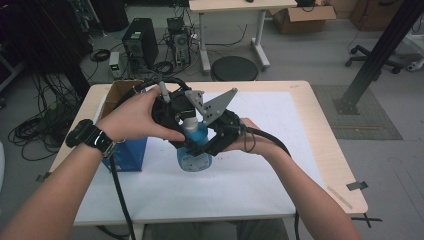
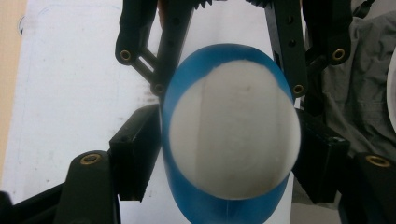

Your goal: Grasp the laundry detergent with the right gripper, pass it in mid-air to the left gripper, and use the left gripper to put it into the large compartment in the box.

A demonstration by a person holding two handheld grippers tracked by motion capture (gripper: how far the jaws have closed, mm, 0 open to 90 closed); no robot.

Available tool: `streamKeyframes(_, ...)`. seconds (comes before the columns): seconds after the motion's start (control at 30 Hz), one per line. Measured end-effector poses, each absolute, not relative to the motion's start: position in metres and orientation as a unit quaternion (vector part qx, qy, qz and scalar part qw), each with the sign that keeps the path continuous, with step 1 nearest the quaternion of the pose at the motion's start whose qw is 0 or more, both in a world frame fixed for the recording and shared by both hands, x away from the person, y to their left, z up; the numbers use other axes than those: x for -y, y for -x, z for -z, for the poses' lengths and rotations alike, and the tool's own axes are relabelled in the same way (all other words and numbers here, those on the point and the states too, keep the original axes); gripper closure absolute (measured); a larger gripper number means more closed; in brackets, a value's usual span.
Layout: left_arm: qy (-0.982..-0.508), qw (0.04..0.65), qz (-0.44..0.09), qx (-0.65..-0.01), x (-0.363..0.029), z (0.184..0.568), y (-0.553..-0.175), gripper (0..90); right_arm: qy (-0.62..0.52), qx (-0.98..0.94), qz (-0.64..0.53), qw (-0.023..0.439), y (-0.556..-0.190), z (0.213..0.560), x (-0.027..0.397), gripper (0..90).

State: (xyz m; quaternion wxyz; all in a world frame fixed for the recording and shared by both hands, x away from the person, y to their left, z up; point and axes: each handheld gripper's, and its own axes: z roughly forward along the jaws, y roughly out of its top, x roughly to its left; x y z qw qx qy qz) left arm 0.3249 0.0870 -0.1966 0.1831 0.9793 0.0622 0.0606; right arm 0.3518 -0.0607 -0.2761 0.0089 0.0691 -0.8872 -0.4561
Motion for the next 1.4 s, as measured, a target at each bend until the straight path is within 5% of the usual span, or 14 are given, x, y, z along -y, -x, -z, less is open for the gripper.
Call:
streamKeyframes(0.77, -0.980, 0.172, -0.053, -0.080, -0.082, 0.191, -0.327, 37.9, -0.068, 0.882, 0.465, 0.009, -0.354, 0.275, 0.065, 41.0)
streamKeyframes(1.07, -0.980, 0.152, -0.050, -0.119, -0.085, 0.186, -0.331, 38.0, -0.039, 0.894, 0.447, 0.015, -0.359, 0.284, 0.072, 10.7)
streamKeyframes(1.4, -0.963, 0.135, -0.079, -0.222, -0.100, 0.164, -0.342, 38.0, -0.015, 0.935, 0.352, 0.029, -0.369, 0.309, 0.104, 3.6)
